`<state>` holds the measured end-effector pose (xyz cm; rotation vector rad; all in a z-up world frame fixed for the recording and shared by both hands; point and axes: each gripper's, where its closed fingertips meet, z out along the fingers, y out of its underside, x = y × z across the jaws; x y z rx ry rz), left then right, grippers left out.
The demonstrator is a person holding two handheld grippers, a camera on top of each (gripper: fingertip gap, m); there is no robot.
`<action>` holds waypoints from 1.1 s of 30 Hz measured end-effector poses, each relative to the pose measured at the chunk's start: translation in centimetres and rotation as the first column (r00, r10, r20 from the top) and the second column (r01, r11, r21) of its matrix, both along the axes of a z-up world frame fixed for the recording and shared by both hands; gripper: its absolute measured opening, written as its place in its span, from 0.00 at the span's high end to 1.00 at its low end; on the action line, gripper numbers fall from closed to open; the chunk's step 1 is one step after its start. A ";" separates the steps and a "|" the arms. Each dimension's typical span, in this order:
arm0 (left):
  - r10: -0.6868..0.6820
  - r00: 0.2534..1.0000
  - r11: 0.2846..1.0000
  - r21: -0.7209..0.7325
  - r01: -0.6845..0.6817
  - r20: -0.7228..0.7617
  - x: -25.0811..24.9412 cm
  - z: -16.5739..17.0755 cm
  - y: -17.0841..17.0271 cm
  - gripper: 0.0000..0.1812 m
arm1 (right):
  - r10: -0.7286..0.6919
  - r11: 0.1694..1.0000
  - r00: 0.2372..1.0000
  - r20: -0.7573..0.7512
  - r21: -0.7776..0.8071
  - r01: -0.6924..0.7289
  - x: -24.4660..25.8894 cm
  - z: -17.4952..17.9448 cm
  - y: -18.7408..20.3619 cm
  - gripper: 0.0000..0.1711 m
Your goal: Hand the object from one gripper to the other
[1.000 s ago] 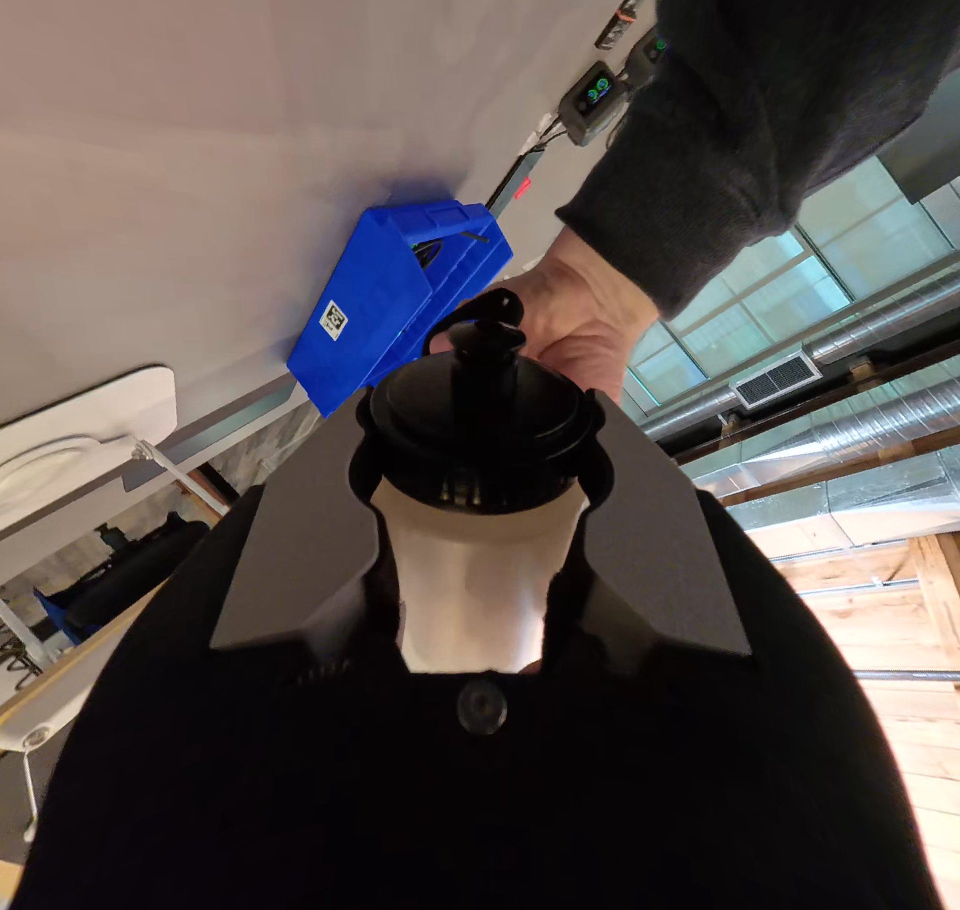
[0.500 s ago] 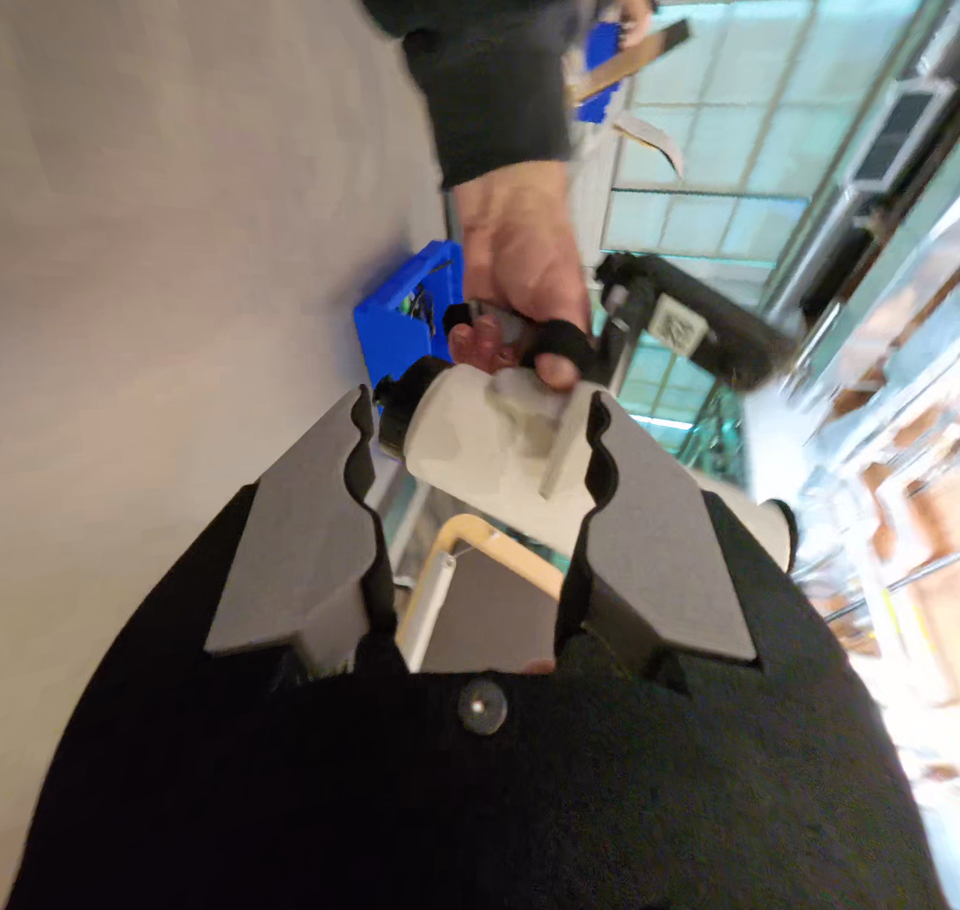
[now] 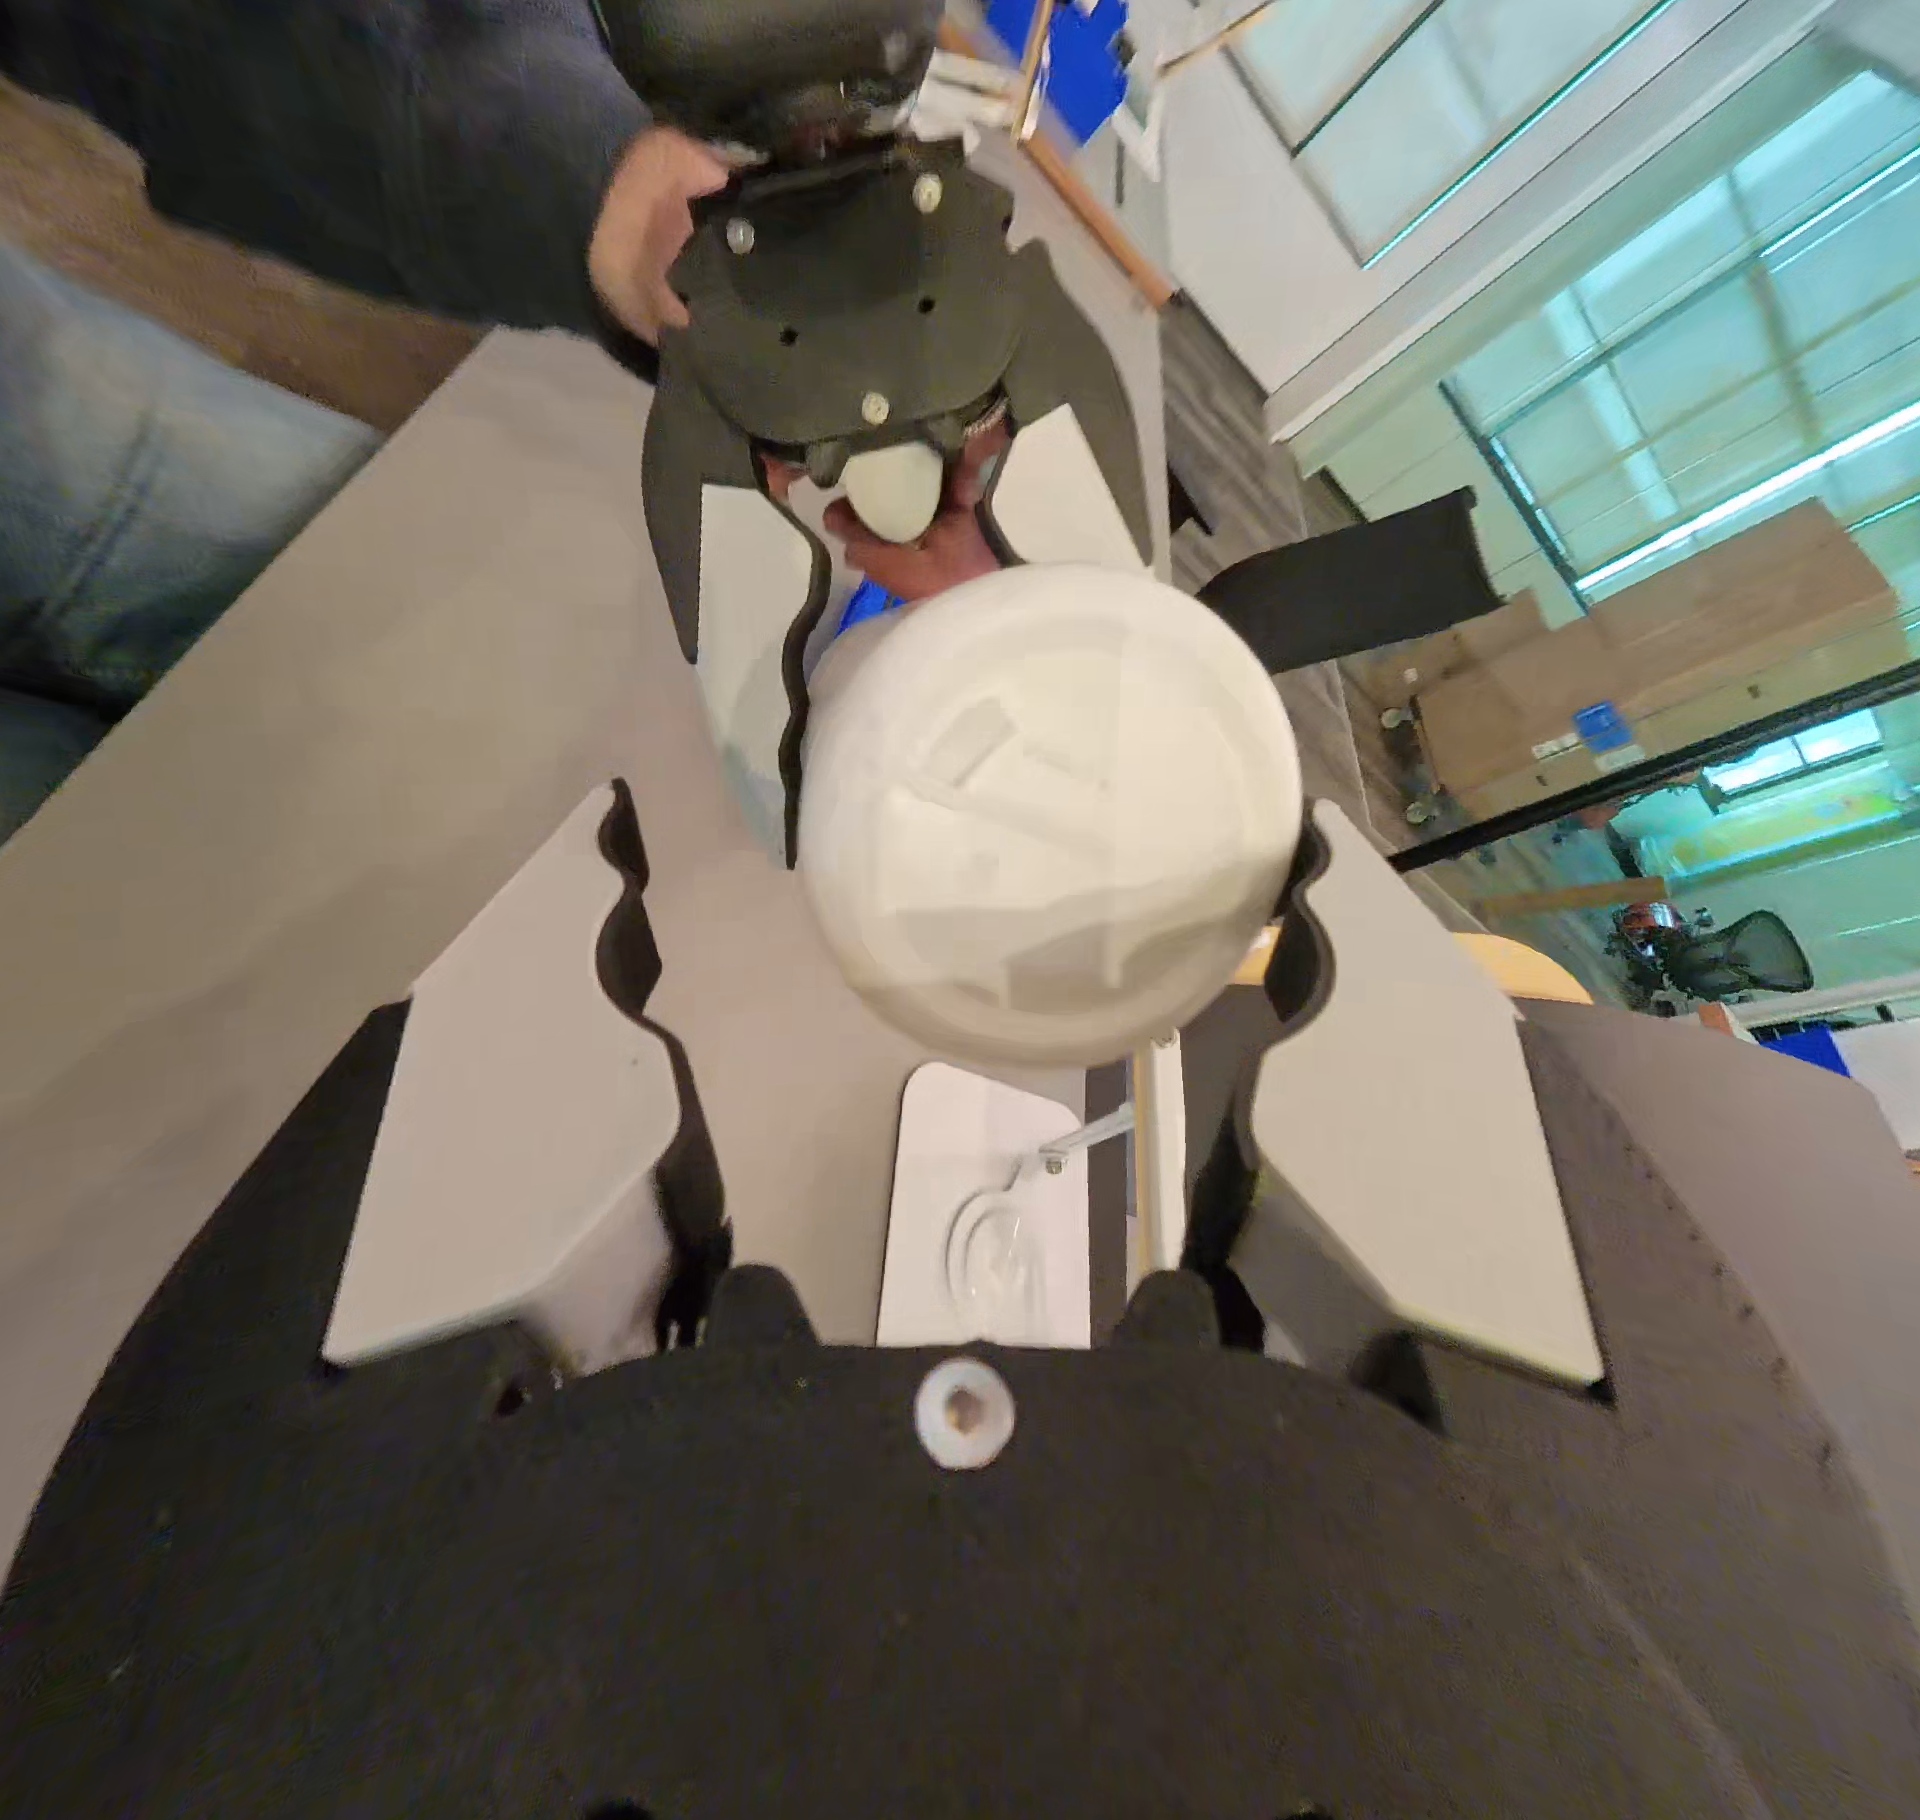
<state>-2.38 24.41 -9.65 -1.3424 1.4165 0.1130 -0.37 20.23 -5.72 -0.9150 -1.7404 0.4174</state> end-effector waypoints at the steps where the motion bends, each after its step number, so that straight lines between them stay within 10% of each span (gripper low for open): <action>1: -0.003 1.000 1.000 0.009 0.003 -0.018 0.1 0.0 0.0 0.49 | -0.003 1.000 1.000 0.015 0.010 0.003 -0.3 -0.3 0.2 0.31; 23: 0.041 0.992 0.997 0.068 -0.033 -0.117 -0.8 0.6 0.7 0.49 | -0.010 0.997 0.989 -0.148 -0.079 -0.002 0.0 0.6 1.3 0.40; 33: 0.129 0.860 0.991 -0.096 -0.094 0.494 -7.1 4.3 -0.5 0.45 | -0.032 0.945 0.864 -0.503 -0.298 -0.138 2.1 4.7 2.2 0.41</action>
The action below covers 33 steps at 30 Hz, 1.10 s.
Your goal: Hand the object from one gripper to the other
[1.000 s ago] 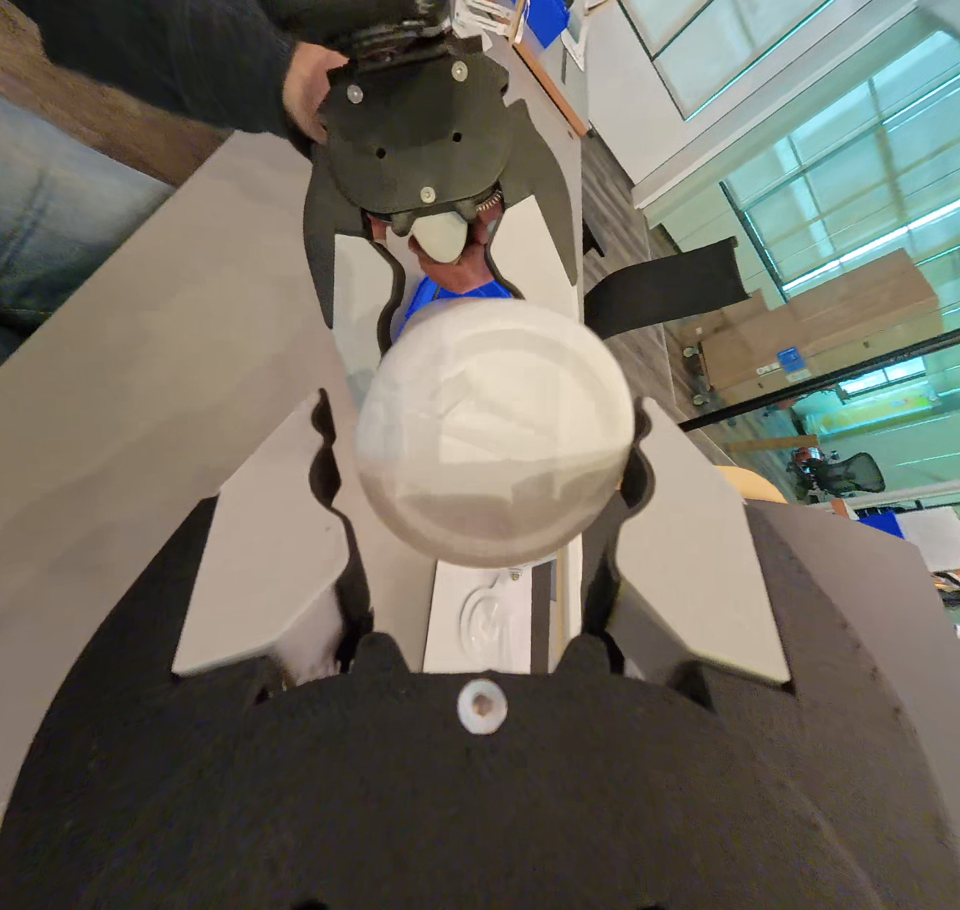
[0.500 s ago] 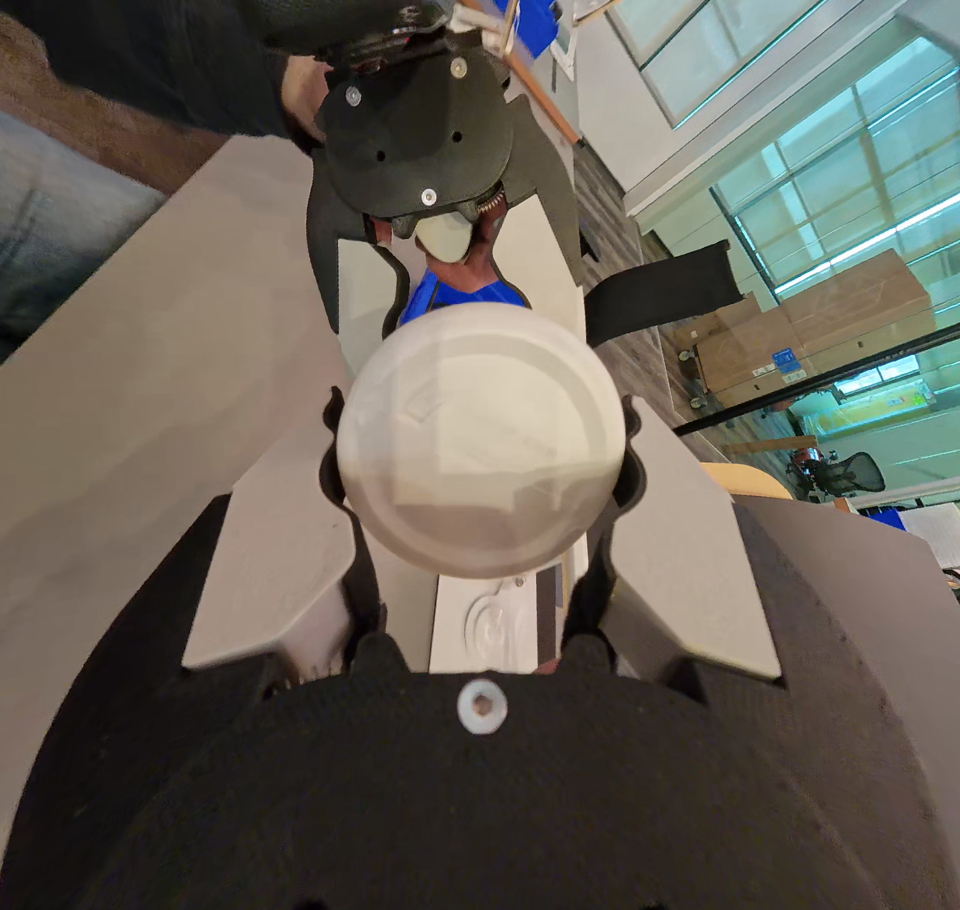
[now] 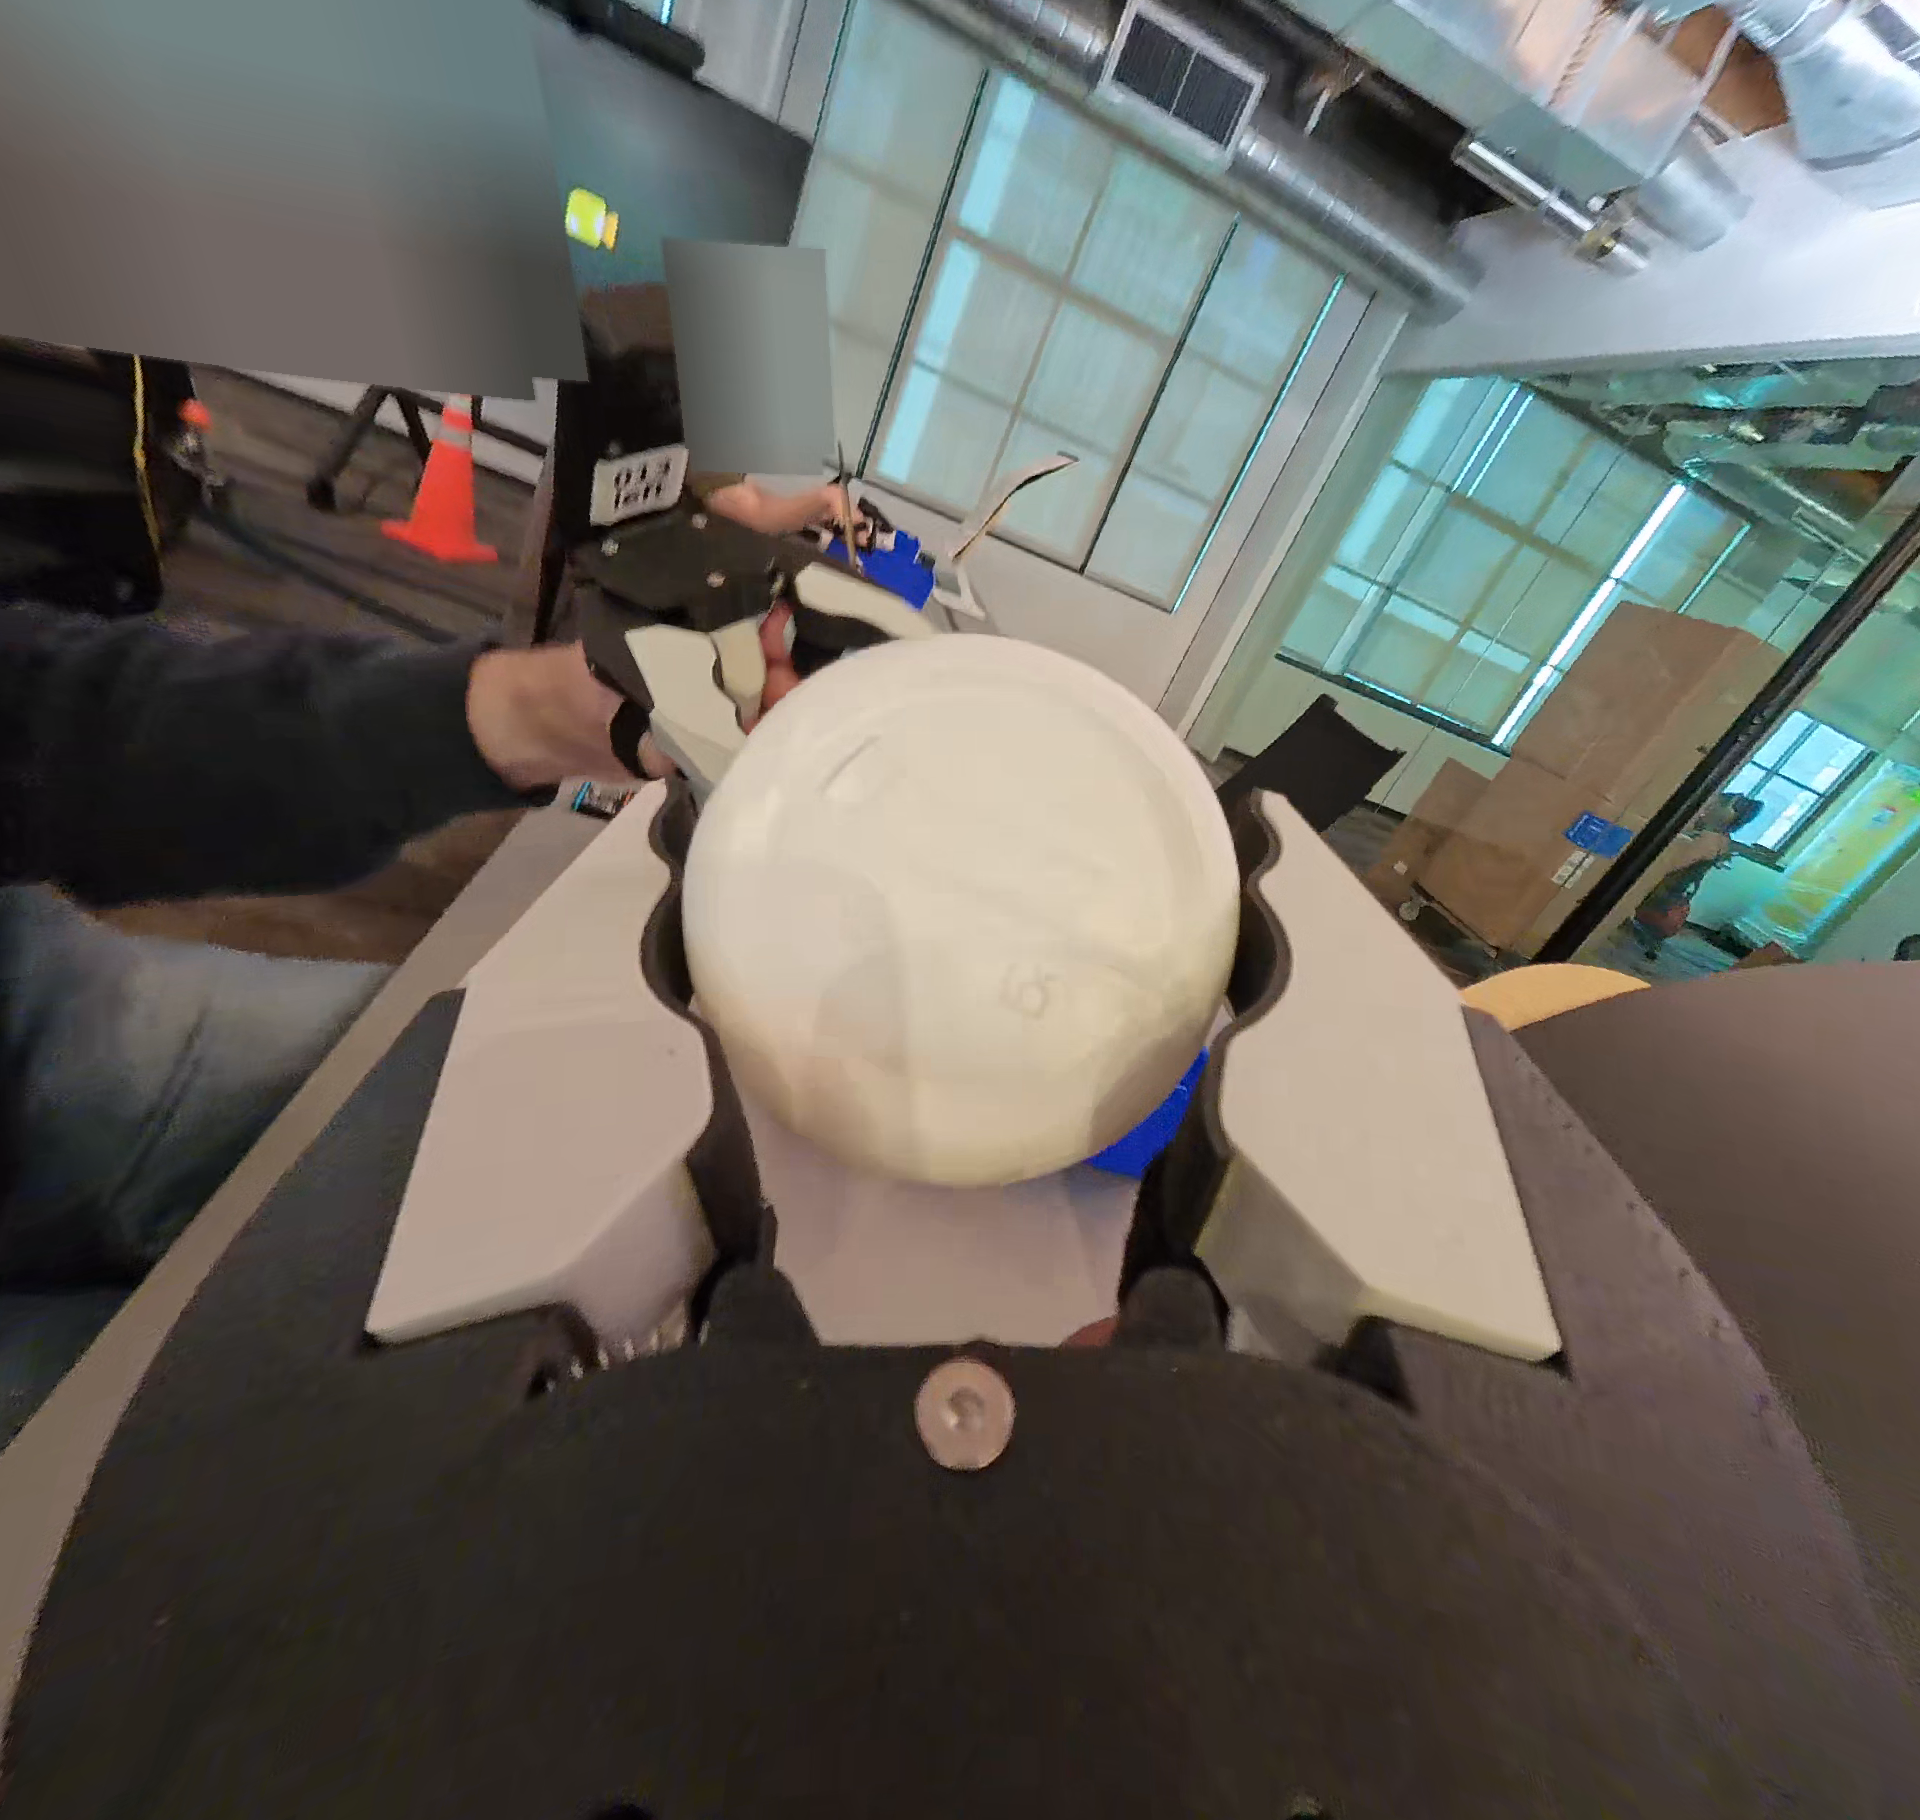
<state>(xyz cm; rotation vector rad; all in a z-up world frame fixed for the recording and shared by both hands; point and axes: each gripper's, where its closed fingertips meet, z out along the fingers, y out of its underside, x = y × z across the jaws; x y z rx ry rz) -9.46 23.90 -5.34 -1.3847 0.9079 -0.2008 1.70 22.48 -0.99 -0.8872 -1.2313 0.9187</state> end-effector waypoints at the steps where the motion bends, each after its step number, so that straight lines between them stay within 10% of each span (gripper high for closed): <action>1: 0.005 0.999 1.000 -0.019 -0.004 0.040 -0.4 -0.6 0.0 0.46 | 0.001 1.000 1.000 -0.008 -0.012 -0.001 -0.1 -0.1 0.1 0.41; 13: -0.114 0.938 0.909 -0.346 0.232 0.328 2.7 -9.7 -2.0 0.49 | 0.037 0.996 0.998 -0.058 -0.073 -0.041 -2.0 -0.5 0.6 0.41; 17: -0.158 0.742 0.798 -0.358 0.484 0.651 5.2 -10.5 -3.1 0.45 | 0.126 0.983 0.963 -0.238 -0.100 -0.153 -1.9 3.3 -1.1 0.41; 24: -0.301 0.243 0.826 0.125 0.550 0.922 6.4 -1.4 -2.6 0.26 | 0.201 0.922 0.817 -0.541 -0.179 -0.344 -1.9 7.0 -3.1 0.41; 33: -0.475 0.110 0.848 0.421 0.320 0.873 1.9 8.0 -4.6 0.44 | 0.157 0.824 0.751 -0.642 -0.334 -0.458 -3.6 3.5 -2.2 0.41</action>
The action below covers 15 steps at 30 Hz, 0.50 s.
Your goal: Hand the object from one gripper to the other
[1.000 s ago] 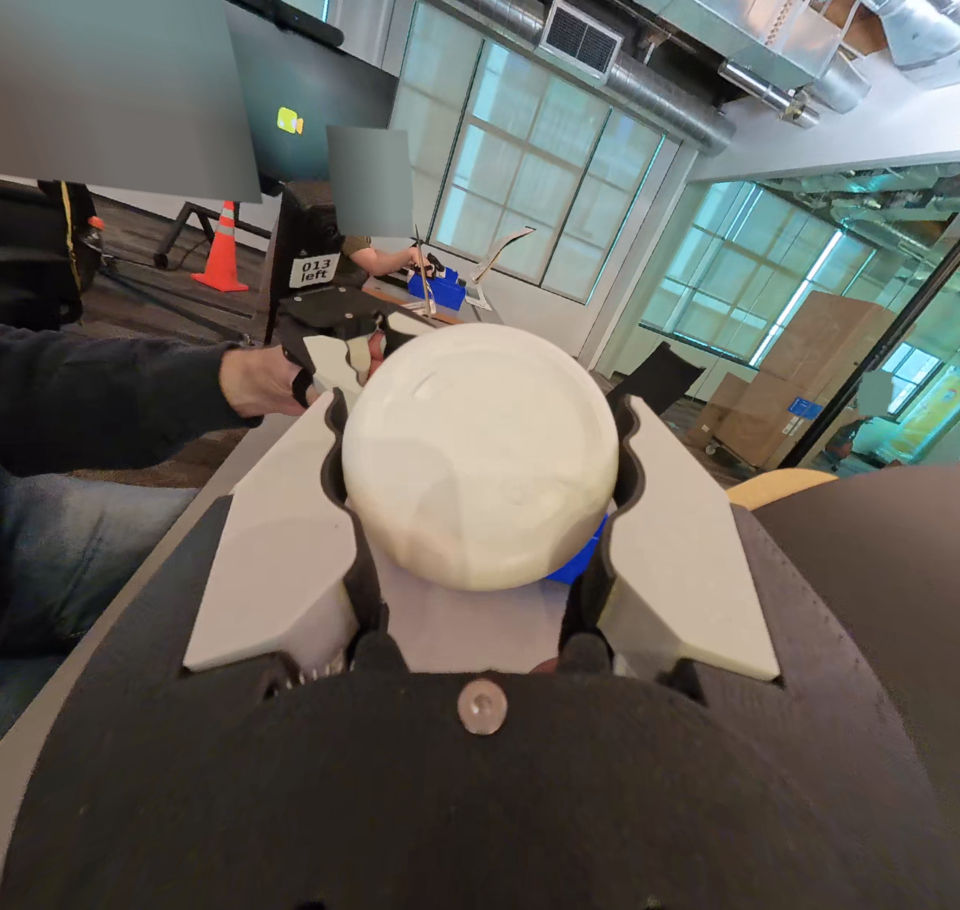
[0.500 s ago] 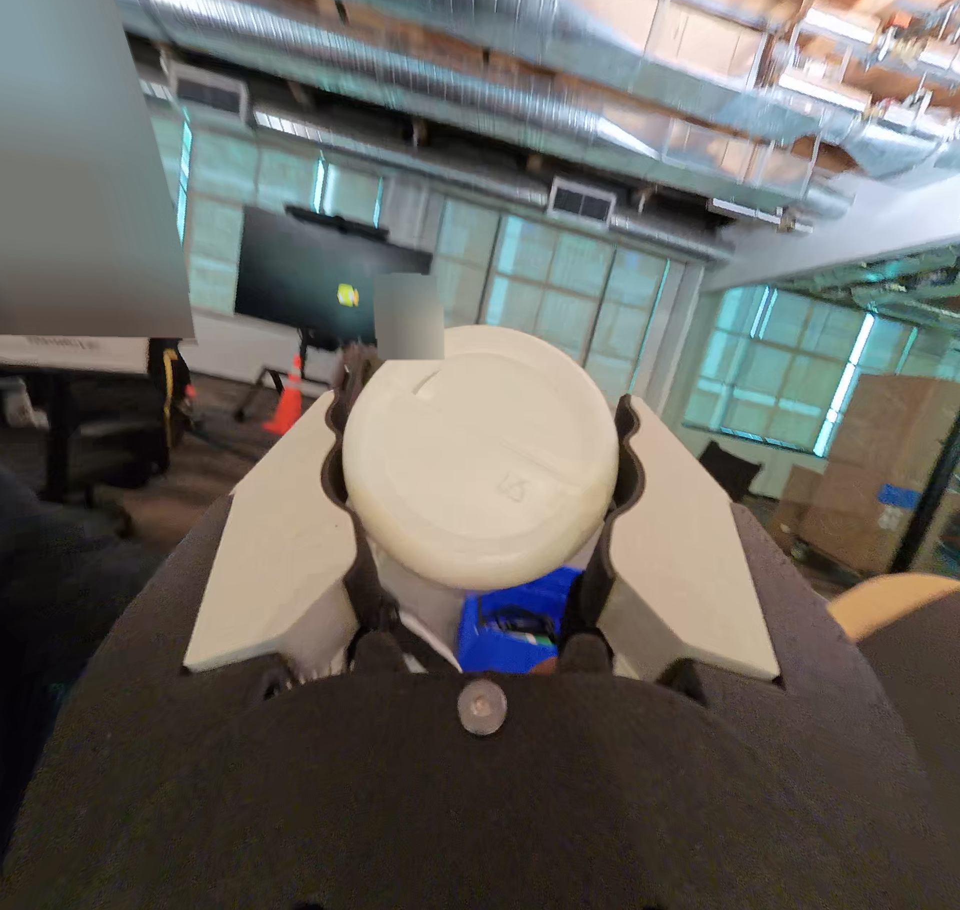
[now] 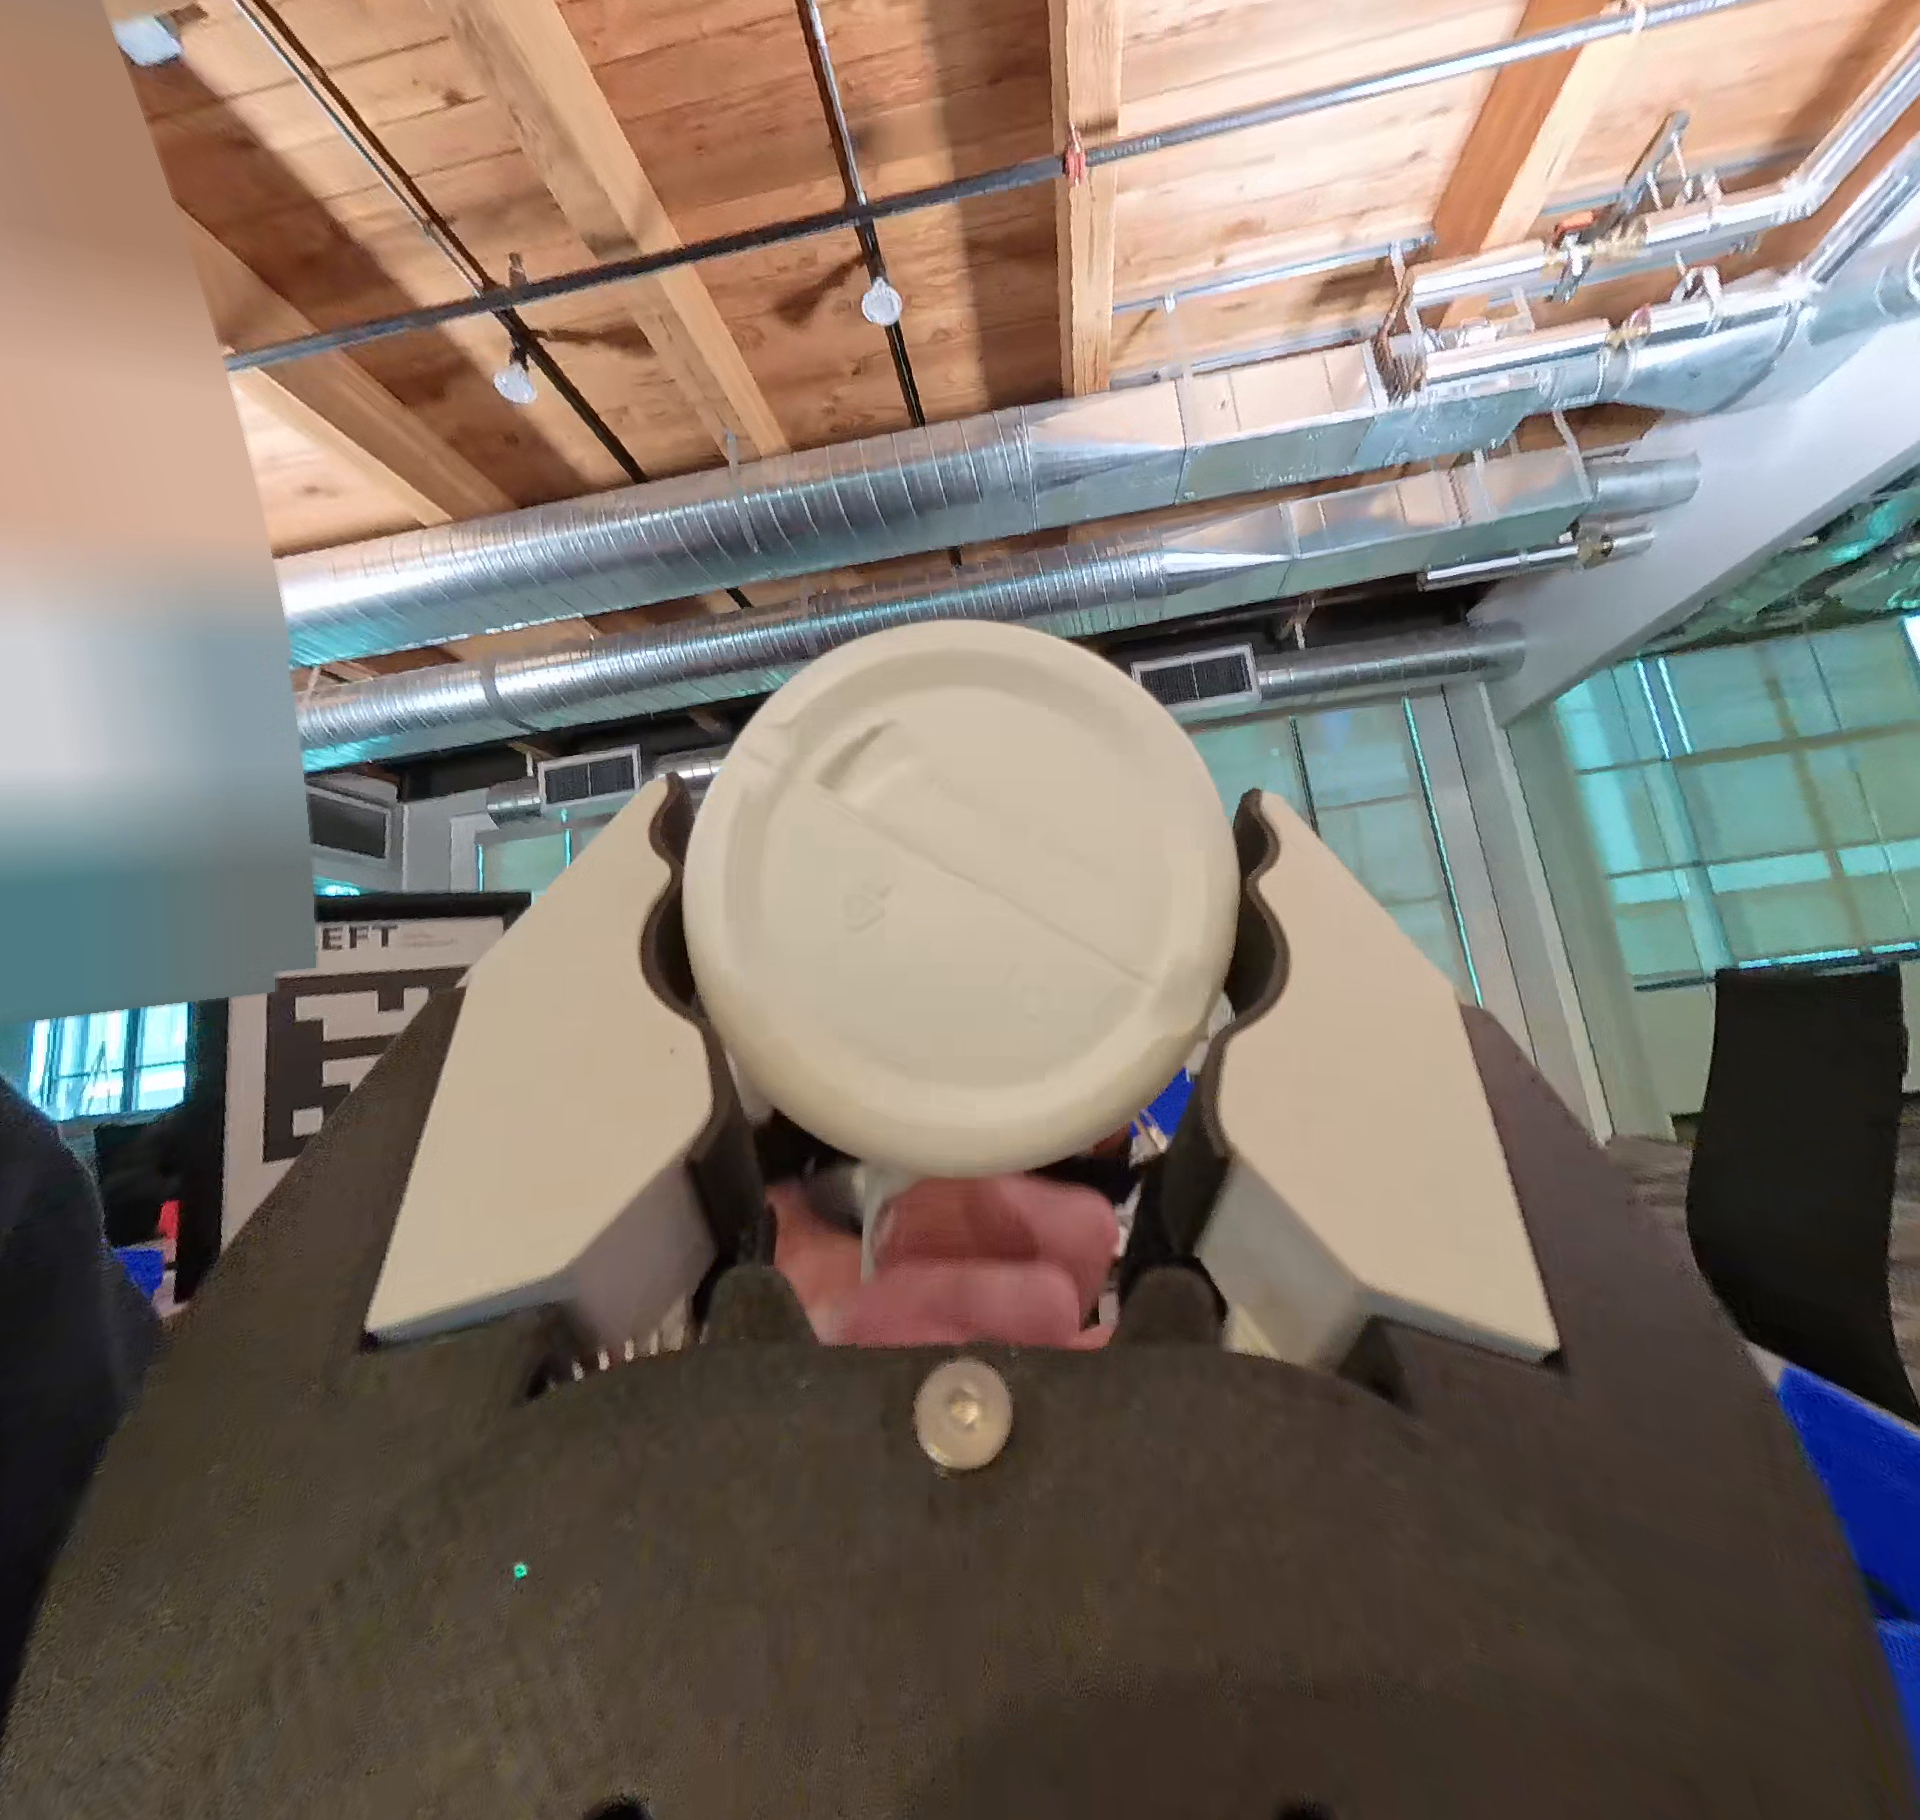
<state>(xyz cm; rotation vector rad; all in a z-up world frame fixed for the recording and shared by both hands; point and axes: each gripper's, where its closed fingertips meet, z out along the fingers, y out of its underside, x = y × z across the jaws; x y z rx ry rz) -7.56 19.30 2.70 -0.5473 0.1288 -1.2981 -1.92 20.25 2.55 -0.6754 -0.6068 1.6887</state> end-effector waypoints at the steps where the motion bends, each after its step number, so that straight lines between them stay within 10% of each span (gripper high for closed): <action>1: 0.005 1.000 1.000 0.009 -0.005 0.008 -0.4 0.4 -0.1 0.44 | 0.006 1.000 1.000 0.015 -0.003 -0.006 -0.3 -0.7 -0.2 0.41; 10: 0.083 0.963 0.997 0.019 -0.080 -0.257 -0.1 0.9 -0.5 0.46 | -0.023 0.999 0.957 0.289 0.051 0.009 -1.8 -6.7 0.2 0.40; 15: 0.250 0.737 0.962 0.075 -0.263 -0.628 1.2 -0.7 0.4 0.46 | -0.301 0.948 0.864 0.405 0.230 0.222 2.5 -6.9 3.2 0.42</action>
